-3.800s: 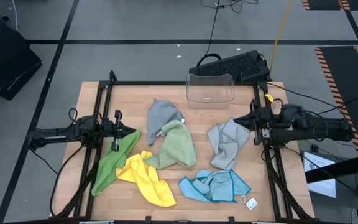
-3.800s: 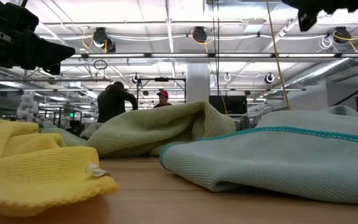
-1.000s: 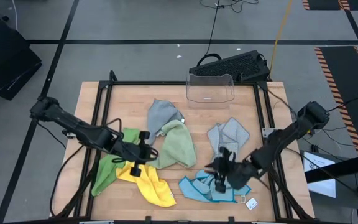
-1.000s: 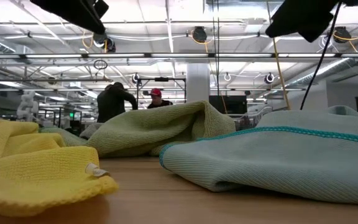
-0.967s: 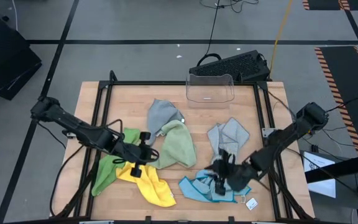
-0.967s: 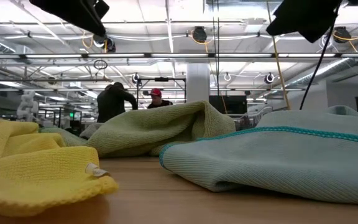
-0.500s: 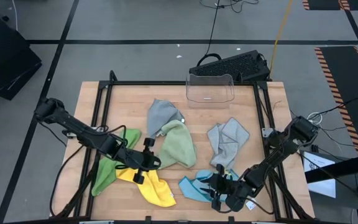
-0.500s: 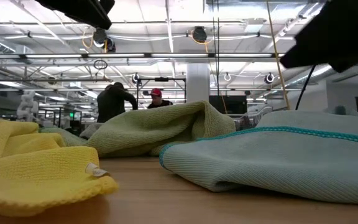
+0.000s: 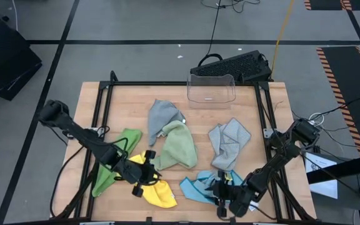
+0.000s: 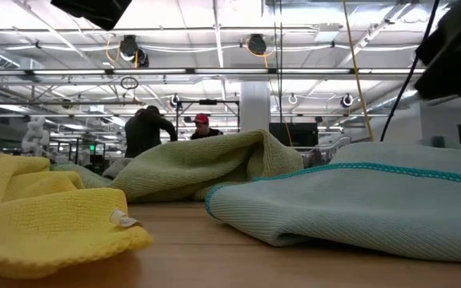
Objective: Fold microfiber towels
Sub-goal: Fold the blue towel
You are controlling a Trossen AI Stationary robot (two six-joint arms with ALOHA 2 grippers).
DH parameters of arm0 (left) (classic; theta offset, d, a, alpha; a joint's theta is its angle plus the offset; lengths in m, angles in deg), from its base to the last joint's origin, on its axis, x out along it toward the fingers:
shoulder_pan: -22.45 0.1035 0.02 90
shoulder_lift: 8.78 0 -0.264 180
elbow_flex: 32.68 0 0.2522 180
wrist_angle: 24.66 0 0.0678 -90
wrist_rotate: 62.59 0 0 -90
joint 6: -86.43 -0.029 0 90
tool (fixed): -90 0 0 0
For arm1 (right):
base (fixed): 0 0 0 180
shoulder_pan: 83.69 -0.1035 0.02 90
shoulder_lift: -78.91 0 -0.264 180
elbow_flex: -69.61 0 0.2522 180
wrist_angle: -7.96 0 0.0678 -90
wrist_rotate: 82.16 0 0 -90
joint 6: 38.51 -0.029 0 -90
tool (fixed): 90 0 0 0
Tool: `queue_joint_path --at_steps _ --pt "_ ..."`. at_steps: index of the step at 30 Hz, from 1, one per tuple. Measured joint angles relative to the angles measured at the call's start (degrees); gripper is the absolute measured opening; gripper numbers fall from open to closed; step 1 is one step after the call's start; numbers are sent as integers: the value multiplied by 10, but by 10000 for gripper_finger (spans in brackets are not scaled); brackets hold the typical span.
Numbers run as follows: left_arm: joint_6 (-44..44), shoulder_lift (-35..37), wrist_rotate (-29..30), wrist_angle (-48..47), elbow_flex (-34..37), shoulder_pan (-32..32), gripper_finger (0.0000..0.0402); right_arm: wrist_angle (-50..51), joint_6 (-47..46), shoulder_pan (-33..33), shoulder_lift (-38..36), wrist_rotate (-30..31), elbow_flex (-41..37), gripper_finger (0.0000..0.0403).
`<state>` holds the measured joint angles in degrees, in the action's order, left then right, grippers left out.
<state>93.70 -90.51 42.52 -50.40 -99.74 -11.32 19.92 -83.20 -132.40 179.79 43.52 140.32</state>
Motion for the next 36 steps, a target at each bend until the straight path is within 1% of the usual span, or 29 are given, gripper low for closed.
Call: queue_joint_path --at_steps 6,9,14,20,25,28,33,36 --pt "23 -20 3 40 0 -1 67 209 -77 -41 0 -30 105 134" --pt "41 -25 11 65 0 -2 67 276 -118 -68 -1 -43 140 134" --pt "60 -32 41 109 0 -6 67 308 -163 -116 2 -62 146 134" --pt "51 -35 65 163 0 -17 67 342 -168 -156 28 -60 146 134" --pt "28 -35 91 197 0 -17 67 375 -164 -159 54 -59 146 134" --pt "20 -35 98 208 0 -17 67 379 -144 -159 68 -57 146 139" --pt "19 -35 121 209 0 -19 67 385 -133 -158 89 -55 145 164" --pt "15 -35 121 210 0 -21 67 389 -141 -158 94 -34 145 180"
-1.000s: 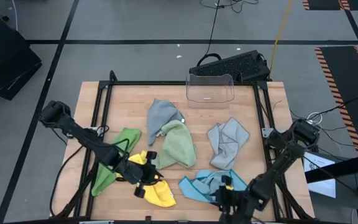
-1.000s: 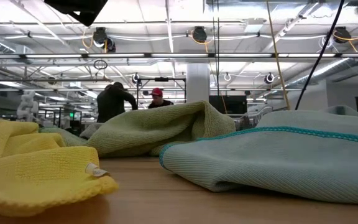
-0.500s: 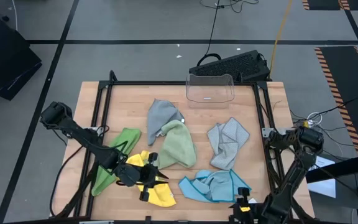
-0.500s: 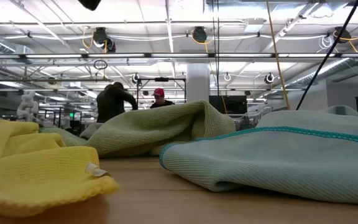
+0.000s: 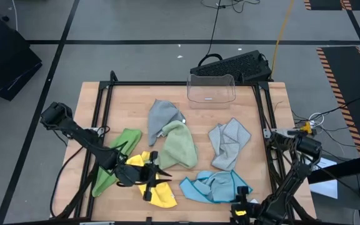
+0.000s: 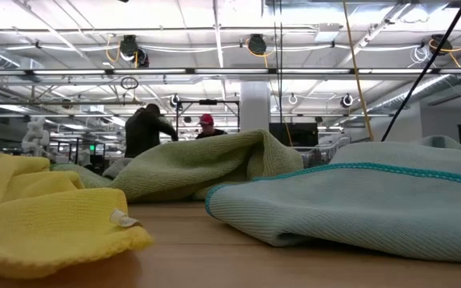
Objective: Fold microfiber towels
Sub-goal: Fold the blue towel
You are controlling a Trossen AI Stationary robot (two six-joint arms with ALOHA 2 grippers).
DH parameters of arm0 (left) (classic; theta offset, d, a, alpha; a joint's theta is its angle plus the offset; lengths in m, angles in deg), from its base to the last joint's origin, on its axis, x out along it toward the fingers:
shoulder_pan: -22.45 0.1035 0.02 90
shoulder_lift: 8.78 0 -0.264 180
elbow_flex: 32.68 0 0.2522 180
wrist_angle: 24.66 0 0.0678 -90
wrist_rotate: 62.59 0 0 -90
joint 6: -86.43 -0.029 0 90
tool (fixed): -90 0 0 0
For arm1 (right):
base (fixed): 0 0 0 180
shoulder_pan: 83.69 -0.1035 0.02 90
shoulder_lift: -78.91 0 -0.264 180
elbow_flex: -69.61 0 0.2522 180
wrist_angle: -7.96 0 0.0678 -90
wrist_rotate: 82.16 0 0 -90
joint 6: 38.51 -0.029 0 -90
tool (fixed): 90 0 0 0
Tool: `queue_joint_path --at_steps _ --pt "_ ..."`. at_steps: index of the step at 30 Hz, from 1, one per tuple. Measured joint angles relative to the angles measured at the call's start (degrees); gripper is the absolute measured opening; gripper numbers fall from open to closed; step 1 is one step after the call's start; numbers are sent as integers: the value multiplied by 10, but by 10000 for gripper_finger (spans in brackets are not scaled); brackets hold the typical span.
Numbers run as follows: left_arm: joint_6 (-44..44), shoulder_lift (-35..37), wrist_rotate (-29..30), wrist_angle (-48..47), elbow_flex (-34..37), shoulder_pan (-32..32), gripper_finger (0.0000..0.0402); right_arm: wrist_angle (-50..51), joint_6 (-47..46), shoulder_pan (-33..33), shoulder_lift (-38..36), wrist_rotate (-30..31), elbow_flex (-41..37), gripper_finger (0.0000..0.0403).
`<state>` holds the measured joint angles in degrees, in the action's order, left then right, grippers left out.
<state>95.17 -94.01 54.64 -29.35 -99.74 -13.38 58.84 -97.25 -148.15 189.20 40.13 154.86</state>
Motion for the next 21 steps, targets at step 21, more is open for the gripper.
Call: queue_joint_path --at_steps 21 --pt "-52 0 18 2 0 11 67 -73 -41 7 -3 -4 -72 117"
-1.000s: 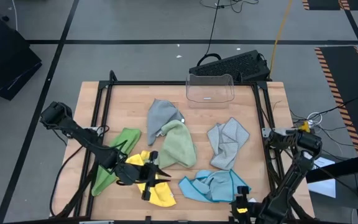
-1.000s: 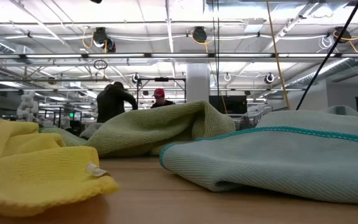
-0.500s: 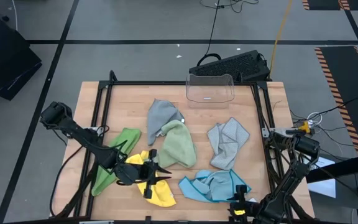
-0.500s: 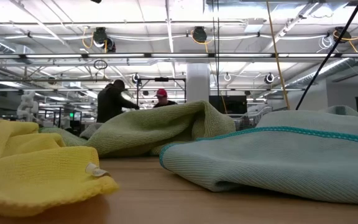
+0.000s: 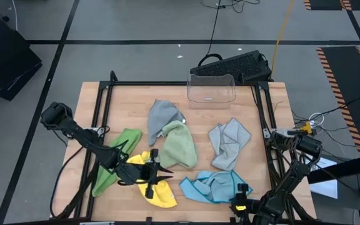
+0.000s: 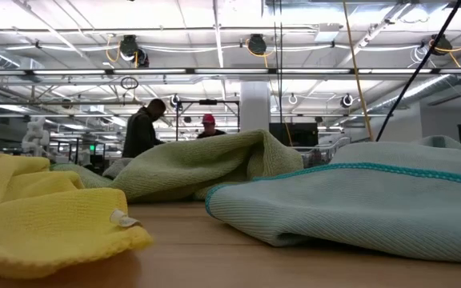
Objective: Fold microfiber towels
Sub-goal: Fold the blue towel
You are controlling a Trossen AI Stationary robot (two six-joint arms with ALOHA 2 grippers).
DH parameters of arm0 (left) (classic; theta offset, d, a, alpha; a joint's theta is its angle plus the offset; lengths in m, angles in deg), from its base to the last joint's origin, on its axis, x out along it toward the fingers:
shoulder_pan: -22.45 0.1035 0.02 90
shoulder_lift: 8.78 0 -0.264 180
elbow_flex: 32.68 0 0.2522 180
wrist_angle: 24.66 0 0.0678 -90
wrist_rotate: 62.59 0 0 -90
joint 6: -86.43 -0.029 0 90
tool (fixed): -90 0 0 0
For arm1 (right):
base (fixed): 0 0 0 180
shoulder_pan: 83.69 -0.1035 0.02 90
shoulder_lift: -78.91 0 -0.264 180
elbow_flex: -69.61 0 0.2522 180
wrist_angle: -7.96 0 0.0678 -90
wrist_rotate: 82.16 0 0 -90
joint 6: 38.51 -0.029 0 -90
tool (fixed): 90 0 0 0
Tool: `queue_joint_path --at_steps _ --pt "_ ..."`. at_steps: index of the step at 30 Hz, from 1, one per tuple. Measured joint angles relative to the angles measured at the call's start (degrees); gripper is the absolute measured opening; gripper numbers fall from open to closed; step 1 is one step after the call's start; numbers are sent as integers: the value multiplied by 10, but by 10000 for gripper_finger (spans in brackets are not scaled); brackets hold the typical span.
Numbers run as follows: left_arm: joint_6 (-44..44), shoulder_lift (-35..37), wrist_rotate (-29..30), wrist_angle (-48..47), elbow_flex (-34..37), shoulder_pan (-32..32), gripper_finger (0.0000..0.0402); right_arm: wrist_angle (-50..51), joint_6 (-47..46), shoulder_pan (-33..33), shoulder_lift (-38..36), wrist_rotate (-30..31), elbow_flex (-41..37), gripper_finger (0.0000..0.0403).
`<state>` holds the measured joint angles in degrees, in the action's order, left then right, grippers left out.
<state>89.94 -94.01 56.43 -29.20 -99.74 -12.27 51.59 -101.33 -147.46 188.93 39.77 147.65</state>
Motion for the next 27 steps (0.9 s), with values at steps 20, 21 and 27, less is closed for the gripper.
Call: queue_joint_path --at_steps 20,21,27 --pt "-144 -88 -5 206 -1 7 67 18 187 55 -174 210 -3 2" --pt "-159 -99 -5 224 -4 9 67 10 208 57 -182 238 -3 2" --pt "-179 -147 -10 244 -47 23 92 -66 275 68 -192 324 -13 1"
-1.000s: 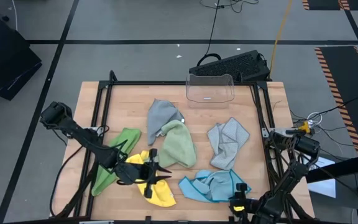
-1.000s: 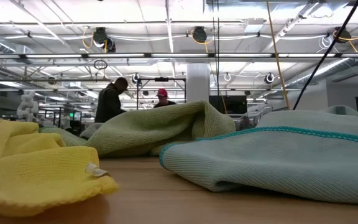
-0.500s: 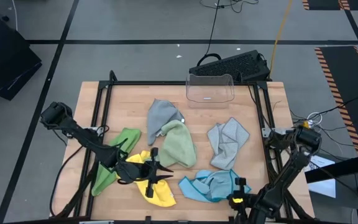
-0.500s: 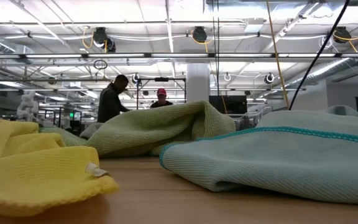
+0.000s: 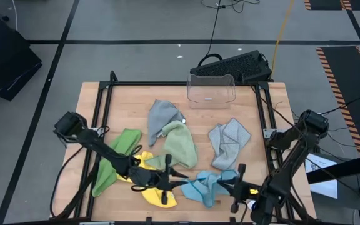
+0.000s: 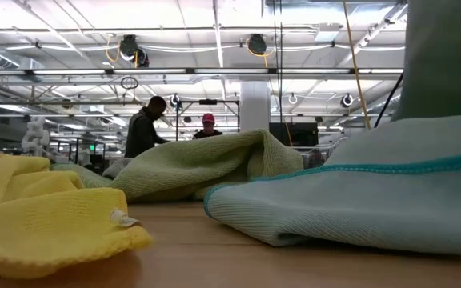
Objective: Fold microfiber towels
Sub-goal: Fold the blue towel
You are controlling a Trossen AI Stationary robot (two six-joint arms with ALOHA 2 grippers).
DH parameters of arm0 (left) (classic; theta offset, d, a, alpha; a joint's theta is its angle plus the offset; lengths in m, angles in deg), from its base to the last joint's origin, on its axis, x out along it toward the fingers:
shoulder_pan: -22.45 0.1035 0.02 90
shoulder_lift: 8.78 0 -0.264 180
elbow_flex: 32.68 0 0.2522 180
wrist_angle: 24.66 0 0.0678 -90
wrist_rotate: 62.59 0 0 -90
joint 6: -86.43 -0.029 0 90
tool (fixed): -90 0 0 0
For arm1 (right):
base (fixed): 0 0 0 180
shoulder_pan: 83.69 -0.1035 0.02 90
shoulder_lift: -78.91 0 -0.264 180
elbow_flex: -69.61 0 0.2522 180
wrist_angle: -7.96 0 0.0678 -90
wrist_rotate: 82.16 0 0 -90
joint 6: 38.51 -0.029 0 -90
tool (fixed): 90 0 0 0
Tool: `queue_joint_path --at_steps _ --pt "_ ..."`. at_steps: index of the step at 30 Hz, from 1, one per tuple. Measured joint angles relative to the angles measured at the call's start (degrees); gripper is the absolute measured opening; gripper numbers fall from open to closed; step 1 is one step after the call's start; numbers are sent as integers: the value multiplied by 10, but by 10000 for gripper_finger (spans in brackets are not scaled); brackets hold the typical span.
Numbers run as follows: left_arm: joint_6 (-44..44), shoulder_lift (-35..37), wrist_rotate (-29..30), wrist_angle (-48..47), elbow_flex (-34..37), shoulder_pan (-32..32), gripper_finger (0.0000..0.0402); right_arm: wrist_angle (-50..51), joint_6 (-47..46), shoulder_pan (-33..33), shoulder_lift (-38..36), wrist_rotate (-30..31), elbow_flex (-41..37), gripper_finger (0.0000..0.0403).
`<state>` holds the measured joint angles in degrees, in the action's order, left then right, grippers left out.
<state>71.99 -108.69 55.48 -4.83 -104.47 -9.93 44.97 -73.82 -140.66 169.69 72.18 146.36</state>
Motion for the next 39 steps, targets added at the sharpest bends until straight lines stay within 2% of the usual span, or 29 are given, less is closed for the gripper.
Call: queue_joint_path --at_steps 6,10,13,17,21,24,33,39 --pt "22 -67 -1 -26 -73 13 185 -108 63 6 -1 -1 -44 1" --pt "53 -116 -1 -26 -132 20 238 -142 60 11 -1 -2 -64 1" --pt "62 -150 -3 -29 -173 27 263 -172 62 16 -1 -3 -80 1" --pt "85 -182 -1 -62 -212 38 279 -187 62 18 -1 -2 -86 1" --pt "133 -185 -2 -101 -224 51 273 -188 66 18 -2 -1 -86 1" --pt "160 -185 -6 -126 -224 60 251 -188 72 17 -6 -1 -86 1" --pt "196 -185 -104 -203 -224 77 155 -188 76 13 -7 -1 -86 0" --pt "195 -185 -192 -321 -223 75 137 -187 96 -6 -14 -3 -86 0"
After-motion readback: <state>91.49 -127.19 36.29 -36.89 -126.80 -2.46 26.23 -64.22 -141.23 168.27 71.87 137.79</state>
